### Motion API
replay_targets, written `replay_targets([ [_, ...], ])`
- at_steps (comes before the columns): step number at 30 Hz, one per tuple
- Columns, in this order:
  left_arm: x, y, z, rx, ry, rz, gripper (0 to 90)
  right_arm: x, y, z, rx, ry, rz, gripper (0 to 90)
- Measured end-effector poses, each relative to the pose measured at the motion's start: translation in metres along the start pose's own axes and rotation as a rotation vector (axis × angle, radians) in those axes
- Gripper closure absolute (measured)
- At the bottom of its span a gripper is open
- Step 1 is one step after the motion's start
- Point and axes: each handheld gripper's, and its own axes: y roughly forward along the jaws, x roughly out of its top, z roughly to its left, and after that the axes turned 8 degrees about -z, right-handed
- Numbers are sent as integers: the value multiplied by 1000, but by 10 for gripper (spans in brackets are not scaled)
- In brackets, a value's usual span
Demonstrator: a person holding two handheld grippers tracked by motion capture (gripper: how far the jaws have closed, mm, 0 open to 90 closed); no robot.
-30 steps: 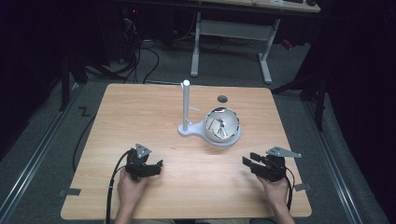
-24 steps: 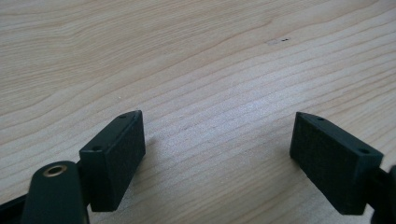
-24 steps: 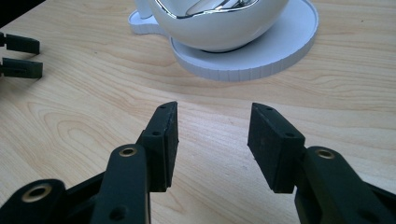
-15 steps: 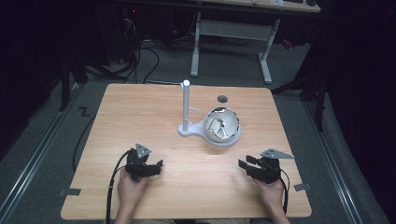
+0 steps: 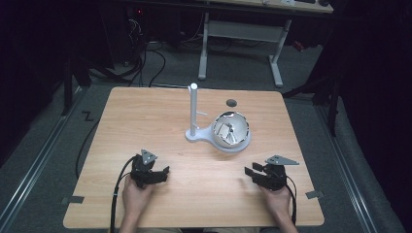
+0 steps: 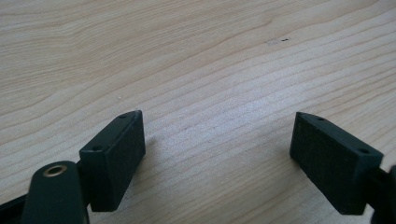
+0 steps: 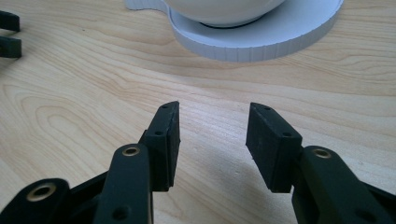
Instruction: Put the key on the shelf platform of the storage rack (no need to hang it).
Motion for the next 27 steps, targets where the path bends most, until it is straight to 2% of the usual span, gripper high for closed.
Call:
replay_targets([
  [6,0,0,0,0,0,0,185,-1,5,-1,-39,-19,7,550],
  [16,0,0,0,0,0,0,185,-3,11,-4,-66,-31,14,546],
  [21,0,0,0,0,0,0,185,-6,16,-7,-98,-42,25,534],
  [27,0,0,0,0,0,0,185,-6,18,-6,-124,-72,38,526],
])
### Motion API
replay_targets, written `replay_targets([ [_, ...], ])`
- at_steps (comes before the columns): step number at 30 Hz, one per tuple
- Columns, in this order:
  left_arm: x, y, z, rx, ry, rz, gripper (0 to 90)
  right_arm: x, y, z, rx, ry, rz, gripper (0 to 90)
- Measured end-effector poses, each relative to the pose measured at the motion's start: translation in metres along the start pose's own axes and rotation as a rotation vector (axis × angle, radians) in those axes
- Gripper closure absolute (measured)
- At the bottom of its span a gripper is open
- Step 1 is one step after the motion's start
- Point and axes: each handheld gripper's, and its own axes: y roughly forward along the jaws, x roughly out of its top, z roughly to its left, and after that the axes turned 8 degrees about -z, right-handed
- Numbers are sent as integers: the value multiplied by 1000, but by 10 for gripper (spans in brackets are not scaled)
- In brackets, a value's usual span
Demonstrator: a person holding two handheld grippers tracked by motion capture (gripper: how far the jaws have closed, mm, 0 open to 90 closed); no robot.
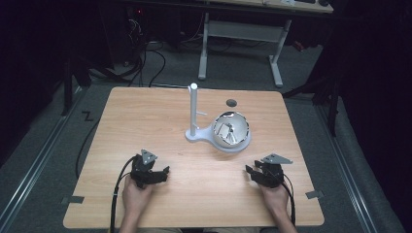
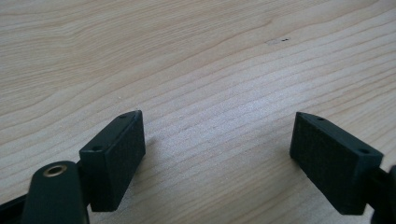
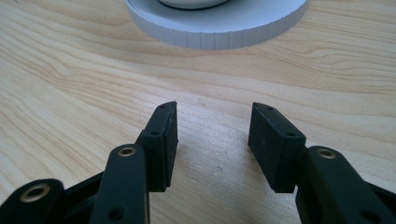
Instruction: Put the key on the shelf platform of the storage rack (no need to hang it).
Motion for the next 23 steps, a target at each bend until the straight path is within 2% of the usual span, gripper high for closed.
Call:
replay_targets([
  [7,0,0,0,0,0,0,185,1,3,5,-24,-68,20,489],
  [13,0,0,0,0,0,0,185,1,4,4,-27,-65,25,440],
  [23,0,0,0,0,-2,0,185,2,5,4,-22,-66,28,423],
])
